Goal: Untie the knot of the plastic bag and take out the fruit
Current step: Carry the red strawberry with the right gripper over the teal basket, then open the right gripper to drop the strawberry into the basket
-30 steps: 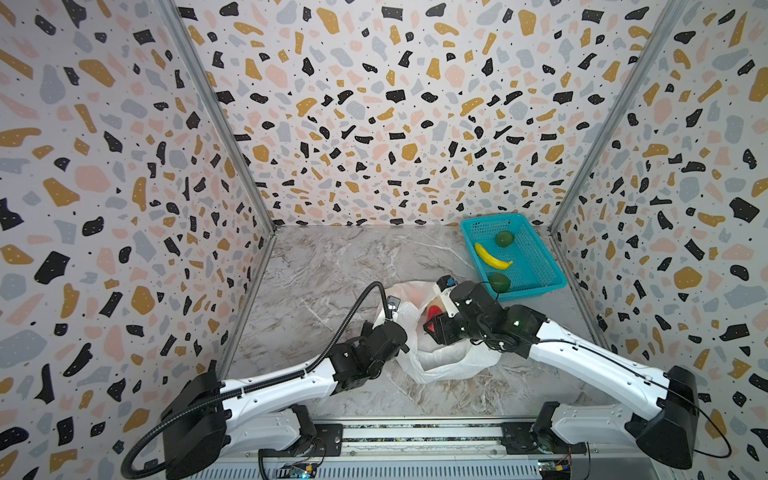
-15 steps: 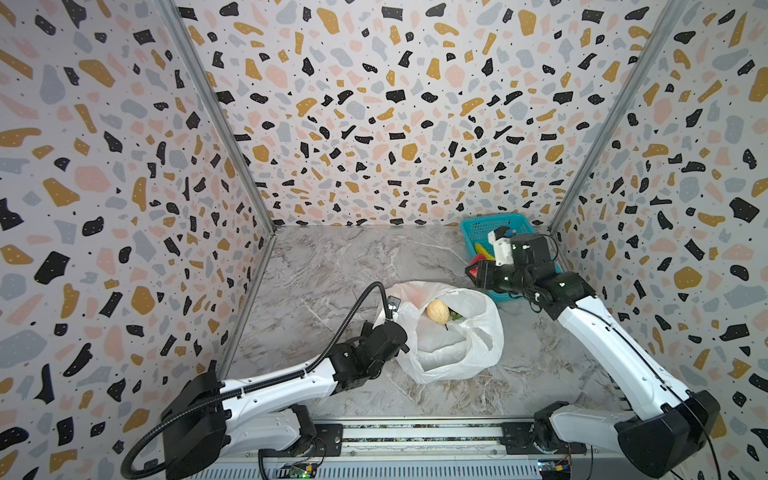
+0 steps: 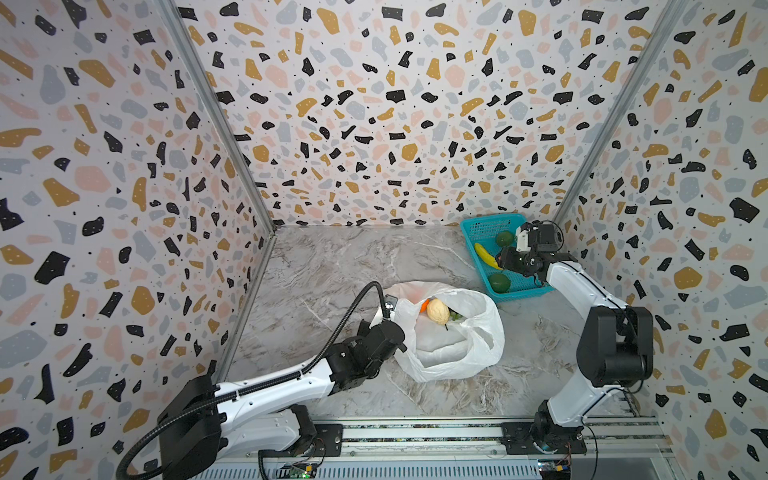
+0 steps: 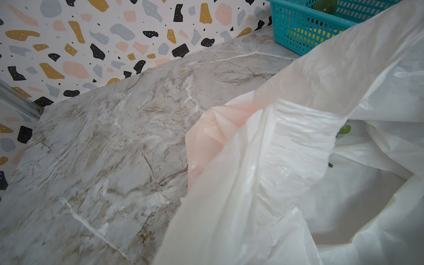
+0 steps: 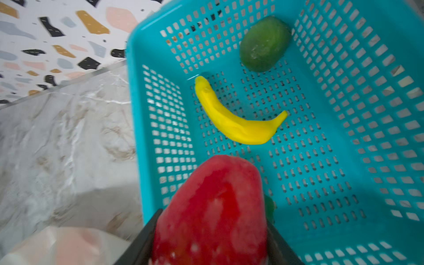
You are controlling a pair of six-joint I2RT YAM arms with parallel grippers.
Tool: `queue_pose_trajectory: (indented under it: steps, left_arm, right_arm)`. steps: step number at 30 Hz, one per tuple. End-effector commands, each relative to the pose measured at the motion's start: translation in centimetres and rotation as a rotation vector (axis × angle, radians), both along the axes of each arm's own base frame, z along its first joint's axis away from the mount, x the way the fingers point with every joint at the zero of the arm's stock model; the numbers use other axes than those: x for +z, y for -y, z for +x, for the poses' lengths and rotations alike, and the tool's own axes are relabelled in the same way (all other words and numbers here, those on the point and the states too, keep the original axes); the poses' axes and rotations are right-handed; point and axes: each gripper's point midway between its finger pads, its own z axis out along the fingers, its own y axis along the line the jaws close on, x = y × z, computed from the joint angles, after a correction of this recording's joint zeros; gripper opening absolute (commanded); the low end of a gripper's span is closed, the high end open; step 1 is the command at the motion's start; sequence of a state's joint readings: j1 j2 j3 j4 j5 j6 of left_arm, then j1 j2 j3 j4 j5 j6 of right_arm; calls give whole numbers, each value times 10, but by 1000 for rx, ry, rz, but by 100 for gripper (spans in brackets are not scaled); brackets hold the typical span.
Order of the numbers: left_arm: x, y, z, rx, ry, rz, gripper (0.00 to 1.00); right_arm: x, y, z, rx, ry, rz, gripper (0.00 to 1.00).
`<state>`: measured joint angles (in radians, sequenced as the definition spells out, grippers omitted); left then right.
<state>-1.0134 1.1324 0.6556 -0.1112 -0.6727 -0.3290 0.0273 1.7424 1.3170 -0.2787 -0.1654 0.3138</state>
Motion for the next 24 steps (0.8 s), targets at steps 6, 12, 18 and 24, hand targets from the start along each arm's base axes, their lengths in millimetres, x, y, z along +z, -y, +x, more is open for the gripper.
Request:
queue_pose_trajectory:
  steps: [6, 12, 18, 24]
  left_arm:
    - [20, 3, 5, -8, 31, -42, 0]
    - [19, 4, 3, -15, 40, -60, 0]
    - [20, 2, 3, -14, 52, -64, 0]
    - [15, 0, 0, -13, 36, -79, 0]
  right_arm:
    - [-5, 32, 51, -69, 33, -111, 57]
    - [-7, 37, 52, -96, 8, -128, 74]
    - [5, 34, 41, -89, -4, -141, 77]
    - [57, -11, 1, 39, 40, -61, 77]
